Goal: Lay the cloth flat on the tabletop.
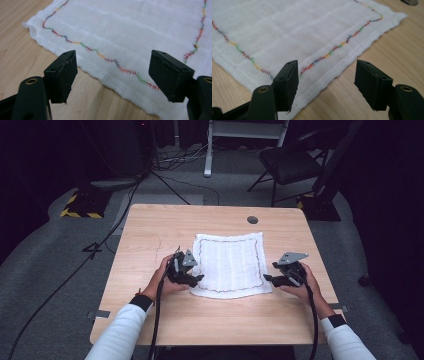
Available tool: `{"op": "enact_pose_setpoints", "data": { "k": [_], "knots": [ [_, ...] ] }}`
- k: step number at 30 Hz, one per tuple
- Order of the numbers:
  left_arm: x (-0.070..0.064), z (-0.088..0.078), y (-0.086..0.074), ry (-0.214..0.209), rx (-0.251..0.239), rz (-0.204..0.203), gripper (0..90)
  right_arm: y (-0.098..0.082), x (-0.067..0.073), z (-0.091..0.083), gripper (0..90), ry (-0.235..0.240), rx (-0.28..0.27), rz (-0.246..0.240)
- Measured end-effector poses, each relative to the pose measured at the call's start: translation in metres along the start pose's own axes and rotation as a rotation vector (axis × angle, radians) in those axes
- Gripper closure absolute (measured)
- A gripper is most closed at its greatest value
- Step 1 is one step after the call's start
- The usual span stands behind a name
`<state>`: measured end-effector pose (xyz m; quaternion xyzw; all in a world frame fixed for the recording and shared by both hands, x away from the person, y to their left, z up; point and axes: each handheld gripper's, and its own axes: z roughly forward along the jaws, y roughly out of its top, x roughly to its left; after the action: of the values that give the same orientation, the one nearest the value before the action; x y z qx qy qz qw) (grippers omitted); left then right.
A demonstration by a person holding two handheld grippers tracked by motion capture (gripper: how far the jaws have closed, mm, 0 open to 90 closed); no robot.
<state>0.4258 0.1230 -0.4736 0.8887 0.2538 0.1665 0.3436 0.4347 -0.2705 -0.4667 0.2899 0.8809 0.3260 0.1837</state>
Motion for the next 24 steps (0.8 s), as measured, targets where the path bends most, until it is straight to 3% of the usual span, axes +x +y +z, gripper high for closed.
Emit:
{"op": "enact_pose_setpoints", "data": {
  "k": [6, 10, 13, 24],
  "knots": [
    [0.0, 0.002, -0.012, -0.025, 0.056, -0.022, 21.0, -0.012, 0.009, 0.008, 34.9, 0.004, 0.066, -0.022],
    [-0.006, 0.005, -0.019, -0.018, 0.077, 0.008, 21.7, -0.016, 0.011, 0.007, 35.2, 0.001, 0.07, -0.02],
    [-0.009, 0.003, -0.021, -0.019, 0.075, 0.001, 23.2, -0.022, 0.01, 0.004, 36.0, 0.01, 0.053, 0.007],
    [-0.025, -0.005, -0.033, -0.042, 0.04, -0.039, 24.2, -0.04, 0.017, -0.014, 39.6, -0.004, 0.062, 0.011]
  ]
}}
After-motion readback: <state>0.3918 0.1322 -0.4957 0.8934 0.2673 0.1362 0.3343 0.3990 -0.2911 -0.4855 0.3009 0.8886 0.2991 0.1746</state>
